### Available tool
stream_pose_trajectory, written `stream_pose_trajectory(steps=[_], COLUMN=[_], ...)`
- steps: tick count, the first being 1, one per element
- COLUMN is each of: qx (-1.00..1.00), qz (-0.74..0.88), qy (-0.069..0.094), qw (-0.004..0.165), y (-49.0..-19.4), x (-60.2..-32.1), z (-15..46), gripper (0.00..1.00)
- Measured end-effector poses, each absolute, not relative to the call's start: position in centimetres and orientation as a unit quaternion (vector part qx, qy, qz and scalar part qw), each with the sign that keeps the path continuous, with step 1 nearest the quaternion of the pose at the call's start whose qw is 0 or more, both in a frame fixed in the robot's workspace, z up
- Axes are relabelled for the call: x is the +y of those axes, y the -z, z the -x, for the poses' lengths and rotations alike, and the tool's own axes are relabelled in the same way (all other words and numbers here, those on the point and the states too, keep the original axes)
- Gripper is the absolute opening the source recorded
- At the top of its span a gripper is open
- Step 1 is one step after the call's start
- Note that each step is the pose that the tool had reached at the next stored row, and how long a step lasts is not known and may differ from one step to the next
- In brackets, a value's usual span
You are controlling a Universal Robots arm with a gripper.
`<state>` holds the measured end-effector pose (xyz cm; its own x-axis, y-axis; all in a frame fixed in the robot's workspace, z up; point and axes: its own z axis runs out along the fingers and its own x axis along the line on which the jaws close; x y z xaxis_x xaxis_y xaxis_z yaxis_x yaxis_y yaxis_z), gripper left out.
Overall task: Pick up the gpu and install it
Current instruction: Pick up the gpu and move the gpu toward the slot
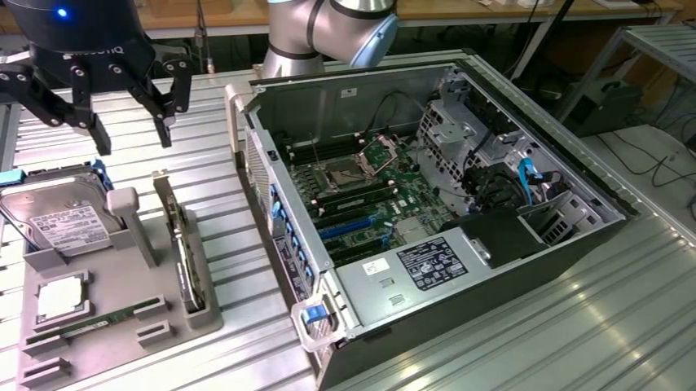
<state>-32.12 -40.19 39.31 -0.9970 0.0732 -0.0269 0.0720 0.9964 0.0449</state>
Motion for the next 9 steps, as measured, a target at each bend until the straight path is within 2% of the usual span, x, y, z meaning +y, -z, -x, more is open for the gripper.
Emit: stream_pose_trajectory(steps=[9], qx=[1.0], qz=[-0.015], qy=[-0.022], qw=[0.014], y=[-39.3], x=[-41.4], z=[32.1], gripper=[0.6])
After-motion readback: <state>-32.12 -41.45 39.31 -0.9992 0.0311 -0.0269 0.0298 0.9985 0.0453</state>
